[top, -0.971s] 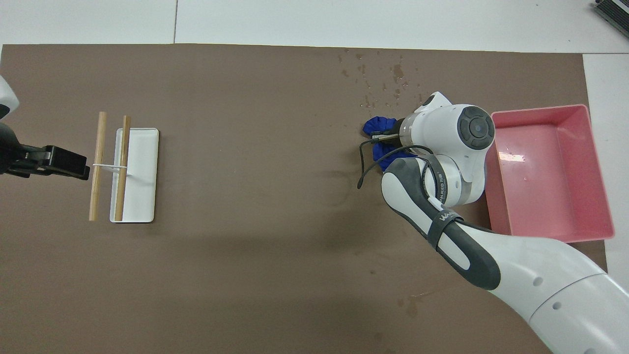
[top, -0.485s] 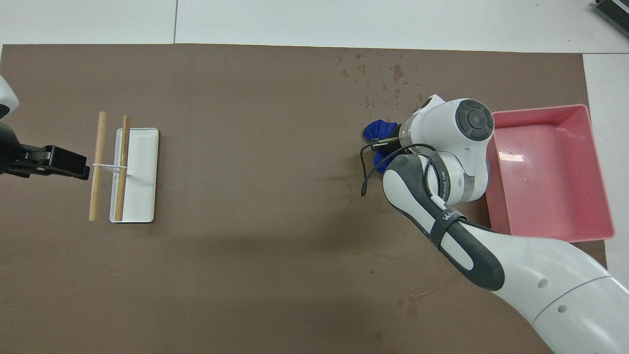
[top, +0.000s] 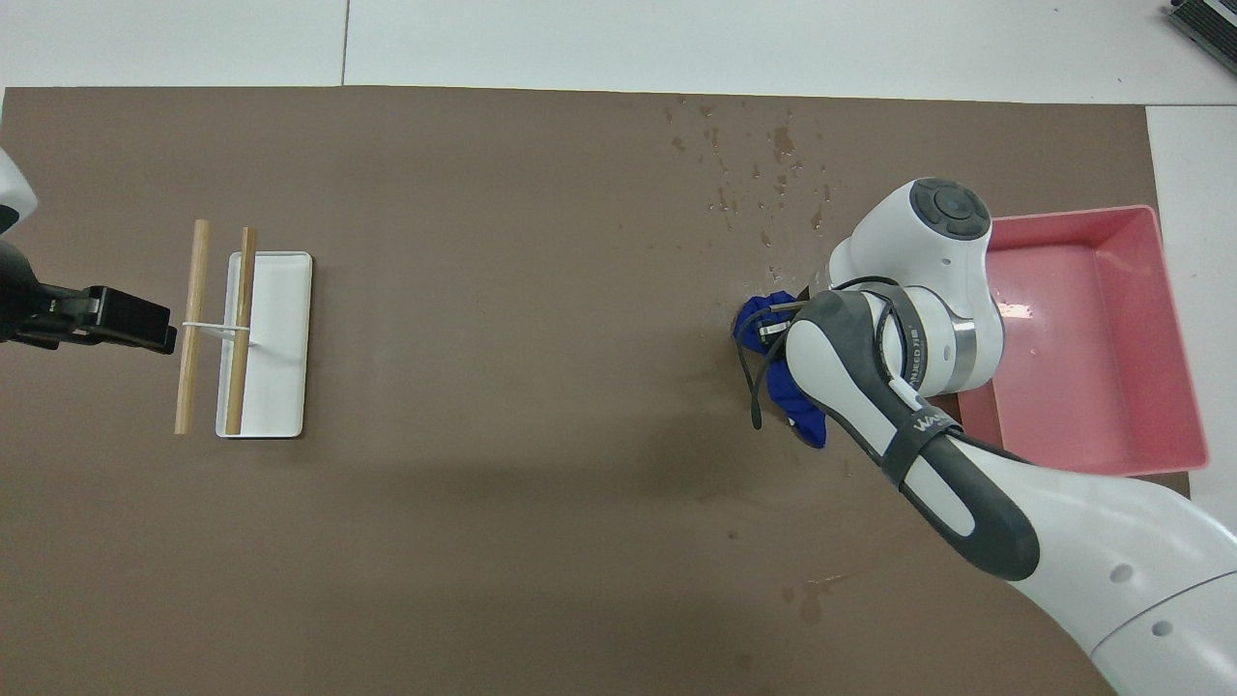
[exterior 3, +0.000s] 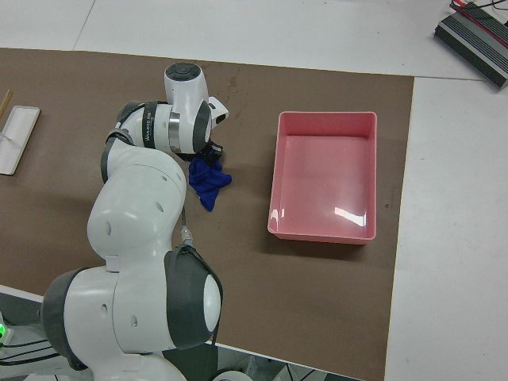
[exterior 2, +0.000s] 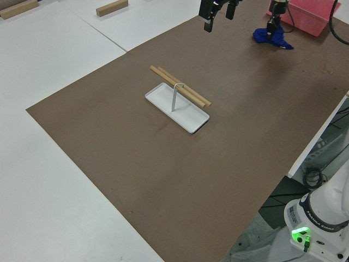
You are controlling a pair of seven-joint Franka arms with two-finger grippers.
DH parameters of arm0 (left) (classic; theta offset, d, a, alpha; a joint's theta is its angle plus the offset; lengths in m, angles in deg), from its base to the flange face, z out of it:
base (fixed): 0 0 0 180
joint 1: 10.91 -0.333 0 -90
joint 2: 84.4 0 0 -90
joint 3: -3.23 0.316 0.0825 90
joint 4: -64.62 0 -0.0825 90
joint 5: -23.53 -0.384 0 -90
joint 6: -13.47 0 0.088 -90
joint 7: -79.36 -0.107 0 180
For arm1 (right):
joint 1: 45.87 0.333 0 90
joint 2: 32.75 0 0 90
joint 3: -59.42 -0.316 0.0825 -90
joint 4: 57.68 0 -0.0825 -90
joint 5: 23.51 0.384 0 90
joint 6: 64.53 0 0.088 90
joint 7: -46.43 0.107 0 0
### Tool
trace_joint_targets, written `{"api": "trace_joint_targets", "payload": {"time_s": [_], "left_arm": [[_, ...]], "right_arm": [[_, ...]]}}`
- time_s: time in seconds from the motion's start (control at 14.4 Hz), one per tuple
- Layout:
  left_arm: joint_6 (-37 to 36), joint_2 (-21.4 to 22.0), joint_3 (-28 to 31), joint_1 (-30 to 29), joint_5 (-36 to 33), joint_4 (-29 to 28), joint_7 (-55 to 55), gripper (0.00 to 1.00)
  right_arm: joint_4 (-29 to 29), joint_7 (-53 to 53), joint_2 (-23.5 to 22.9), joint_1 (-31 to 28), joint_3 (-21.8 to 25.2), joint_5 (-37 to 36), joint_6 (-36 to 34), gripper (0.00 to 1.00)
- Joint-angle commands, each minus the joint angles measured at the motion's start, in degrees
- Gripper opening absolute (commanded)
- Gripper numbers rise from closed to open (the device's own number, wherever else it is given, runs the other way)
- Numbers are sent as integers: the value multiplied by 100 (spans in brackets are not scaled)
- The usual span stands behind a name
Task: Wipe water with towel using both arms
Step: 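Keep wiping the wet patch with the towel in the right gripper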
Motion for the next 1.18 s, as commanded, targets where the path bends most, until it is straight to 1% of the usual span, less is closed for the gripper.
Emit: {"api": "trace_joint_targets", "payload": {"time_s": [0.0, 0.35, 0.62, 0.83, 1.11], "left_arm": [[-14, 164, -53, -58, -96, -165, -72, 100], [-14, 164, -53, -58, -96, -165, -72, 100], [-14, 164, -53, -58, -96, -165, -72, 100], [-14, 164, -53, -58, -96, -165, -72, 100], [-14, 164, -53, -58, -96, -165, -72, 100]], "right_arm": [[-530, 39, 566, -100, -36, -17, -456, 0], [-645, 513, 1120, -39, -45, -9, -1300, 0], [-645, 594, 1279, -3, -45, -9, -1548, 0], [-654, 576, 1262, -29, -45, -9, -1233, 0], [-952, 567, 1201, -3, -45, -9, 40, 0]]}}
